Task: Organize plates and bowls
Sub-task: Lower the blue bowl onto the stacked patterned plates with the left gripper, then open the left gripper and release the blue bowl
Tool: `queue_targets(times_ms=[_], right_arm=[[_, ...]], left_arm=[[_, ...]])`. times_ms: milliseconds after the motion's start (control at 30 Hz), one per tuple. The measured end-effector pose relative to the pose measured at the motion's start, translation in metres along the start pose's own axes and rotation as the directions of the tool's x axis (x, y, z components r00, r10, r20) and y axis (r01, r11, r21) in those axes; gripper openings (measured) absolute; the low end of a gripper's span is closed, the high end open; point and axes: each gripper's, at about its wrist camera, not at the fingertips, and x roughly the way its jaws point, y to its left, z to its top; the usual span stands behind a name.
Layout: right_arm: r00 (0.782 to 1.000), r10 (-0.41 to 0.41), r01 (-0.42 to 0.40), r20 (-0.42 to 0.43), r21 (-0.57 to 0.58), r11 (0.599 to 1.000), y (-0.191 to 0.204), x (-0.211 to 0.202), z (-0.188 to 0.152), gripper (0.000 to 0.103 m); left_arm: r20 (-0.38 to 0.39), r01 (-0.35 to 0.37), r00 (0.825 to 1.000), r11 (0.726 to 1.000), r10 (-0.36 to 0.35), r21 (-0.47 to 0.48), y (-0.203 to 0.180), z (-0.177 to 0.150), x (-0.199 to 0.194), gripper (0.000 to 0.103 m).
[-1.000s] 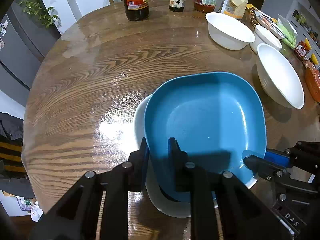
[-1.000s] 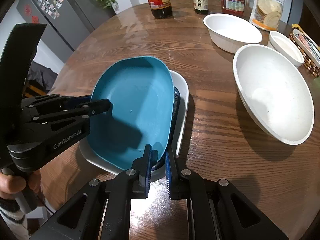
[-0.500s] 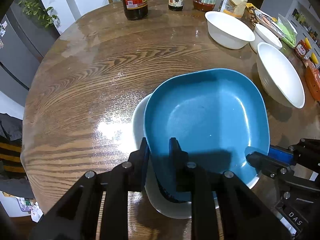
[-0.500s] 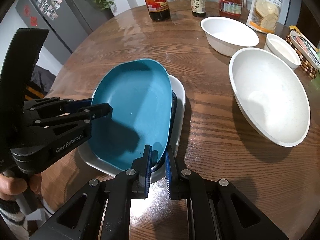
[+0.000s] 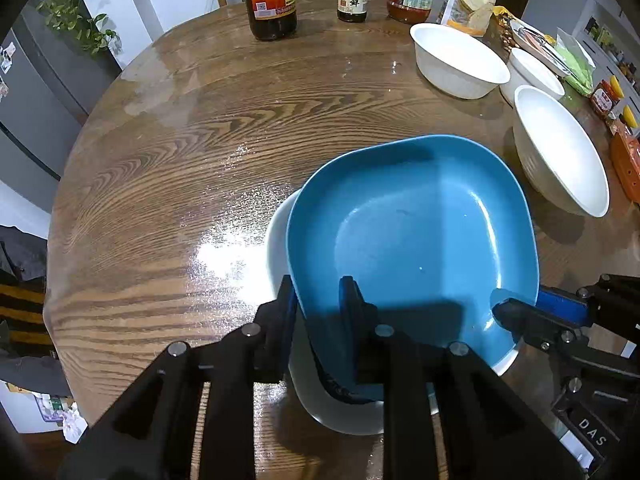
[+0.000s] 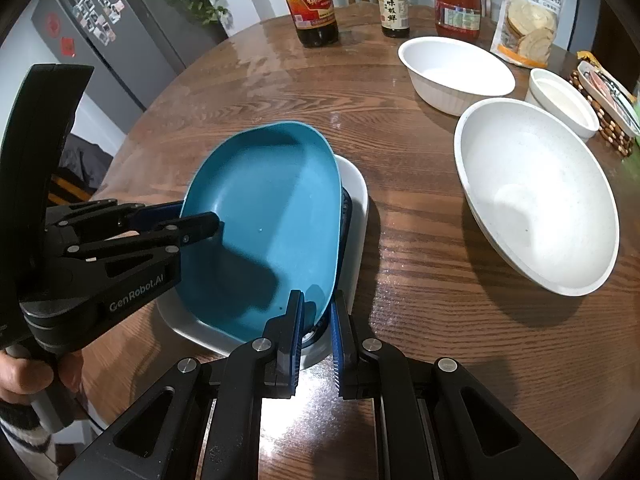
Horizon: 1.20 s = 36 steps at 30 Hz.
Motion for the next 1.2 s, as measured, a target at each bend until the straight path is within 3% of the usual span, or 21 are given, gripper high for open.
queue_targets(times_ms=[200, 333, 500, 767, 933, 1200], right_arm=[[1.000, 0.002, -0.002, 0.010, 0.006, 1.000, 0.000, -0.002, -0.001, 0.012], [1.000, -0.019, 0.018, 0.024, 0.005, 1.000, -0.001, -0.006, 0.000, 0.012], [0.999, -0.022, 0.021, 0.037, 0.022, 1.000, -0.005, -0.010, 0.001, 0.012], [0.994, -0.020, 0.017, 0.104, 0.034, 0.999, -0.009, -0.027, -0.001, 0.014], [0.987, -0.015, 0.007, 0.157, 0.052, 0.999, -0.013, -0.037, -0.004, 0.054], [0.973, 0.020, -0.040, 0.228, 0.081, 0.996, -0.028, -0.054, -0.011, 0.056]], left_arm=[[0.018, 0.001, 1.000, 1.000, -0.001, 0.005, -0.002, -0.001, -0.006, 0.034], [0.043, -0.034, 0.999, 0.999, 0.034, 0.008, -0.003, 0.000, -0.010, 0.050], [0.056, -0.036, 0.998, 0.999, 0.037, -0.012, 0.002, 0.001, -0.015, 0.054], [0.079, -0.050, 0.995, 0.998, 0.053, -0.045, 0.002, 0.005, -0.025, 0.075], [0.097, -0.044, 0.994, 0.996, 0.051, -0.075, 0.002, 0.005, -0.032, 0.078], [0.136, -0.016, 0.990, 0.988, 0.037, -0.154, 0.002, -0.002, -0.045, 0.080]])
